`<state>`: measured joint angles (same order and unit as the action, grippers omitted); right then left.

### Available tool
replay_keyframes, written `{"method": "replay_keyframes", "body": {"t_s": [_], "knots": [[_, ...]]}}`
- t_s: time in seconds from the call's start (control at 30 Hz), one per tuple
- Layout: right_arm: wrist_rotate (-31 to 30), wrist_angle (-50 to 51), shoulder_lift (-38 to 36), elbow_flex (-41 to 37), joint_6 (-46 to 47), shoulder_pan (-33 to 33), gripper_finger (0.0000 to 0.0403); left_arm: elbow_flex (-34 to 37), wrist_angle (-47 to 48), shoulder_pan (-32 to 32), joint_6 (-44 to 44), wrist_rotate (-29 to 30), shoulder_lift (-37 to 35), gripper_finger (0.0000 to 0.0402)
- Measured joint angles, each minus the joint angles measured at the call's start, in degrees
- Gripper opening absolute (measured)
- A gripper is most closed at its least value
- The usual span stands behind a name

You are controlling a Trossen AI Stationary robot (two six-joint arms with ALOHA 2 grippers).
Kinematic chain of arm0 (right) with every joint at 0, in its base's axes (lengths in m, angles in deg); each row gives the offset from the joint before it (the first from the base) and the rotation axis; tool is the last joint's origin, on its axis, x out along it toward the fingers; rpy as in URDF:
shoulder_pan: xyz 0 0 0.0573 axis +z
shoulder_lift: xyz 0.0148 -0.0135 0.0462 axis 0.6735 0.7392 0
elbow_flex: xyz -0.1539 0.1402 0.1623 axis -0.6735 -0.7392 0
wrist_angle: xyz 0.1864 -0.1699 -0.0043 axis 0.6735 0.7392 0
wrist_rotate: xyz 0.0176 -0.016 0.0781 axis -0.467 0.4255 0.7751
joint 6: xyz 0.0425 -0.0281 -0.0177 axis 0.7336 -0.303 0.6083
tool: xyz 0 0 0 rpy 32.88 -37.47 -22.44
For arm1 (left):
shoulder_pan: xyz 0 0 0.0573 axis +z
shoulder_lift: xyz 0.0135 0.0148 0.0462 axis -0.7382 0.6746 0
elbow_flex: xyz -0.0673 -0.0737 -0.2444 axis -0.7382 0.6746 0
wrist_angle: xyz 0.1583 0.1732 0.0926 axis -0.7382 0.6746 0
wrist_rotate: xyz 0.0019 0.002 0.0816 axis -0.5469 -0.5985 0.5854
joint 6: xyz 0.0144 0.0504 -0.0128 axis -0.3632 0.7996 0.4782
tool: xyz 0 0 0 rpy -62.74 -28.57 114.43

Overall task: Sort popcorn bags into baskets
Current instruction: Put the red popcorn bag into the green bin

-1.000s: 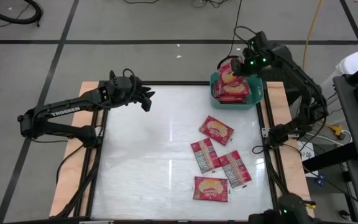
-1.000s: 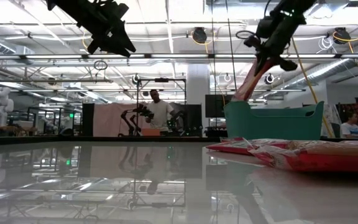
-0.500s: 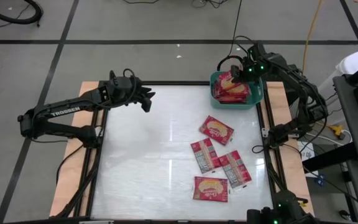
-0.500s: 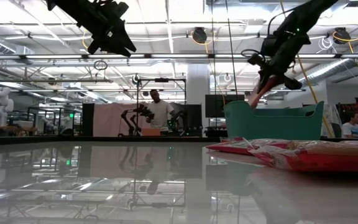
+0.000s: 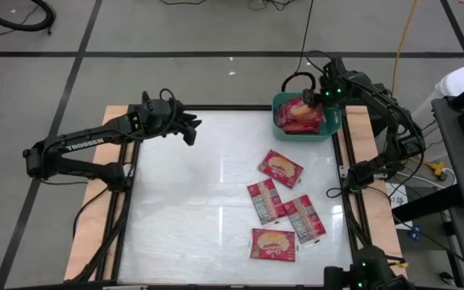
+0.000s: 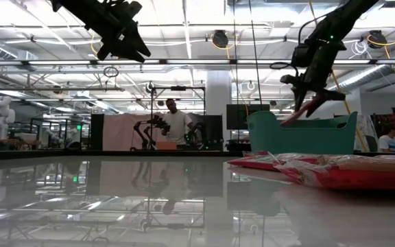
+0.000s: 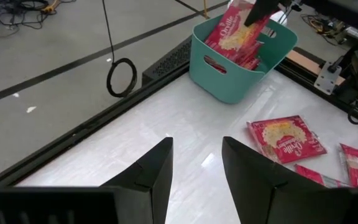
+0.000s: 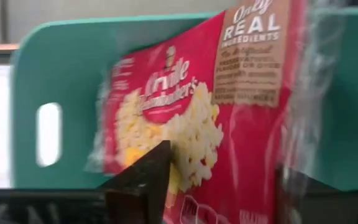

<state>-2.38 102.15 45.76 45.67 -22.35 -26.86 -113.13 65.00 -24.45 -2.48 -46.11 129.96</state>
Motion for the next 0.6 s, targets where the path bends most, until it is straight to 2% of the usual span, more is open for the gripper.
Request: {"method": "replay_keyframes", "body": {"t_s": [0.1, 0.27, 0.47, 0.6], "knots": [[-4.11, 0.50, 0.00, 0.00, -0.61, -0.01, 0.0184, 0.00, 0.00, 0.01, -0.09, 0.01, 0.00, 0.0141], [-5.90, -0.13, 0.00, 0.00, -2.23, 0.01, 0.0212, 0.00, 0.00, 0.01, -1.31, 0.02, 0.00, 0.0140], [-5.93, -0.44, -0.88, 0.00, -2.80, 0.06, 0.0218, 0.00, 0.00, 0.01, -1.49, 0.02, 0.00, 0.0141], [-7.58, -1.47, -5.11, 0.87, -3.91, 0.85, 0.0219, 0.00, 0.02, 0.01, -1.58, -0.24, 0.00, 0.0141]]}}
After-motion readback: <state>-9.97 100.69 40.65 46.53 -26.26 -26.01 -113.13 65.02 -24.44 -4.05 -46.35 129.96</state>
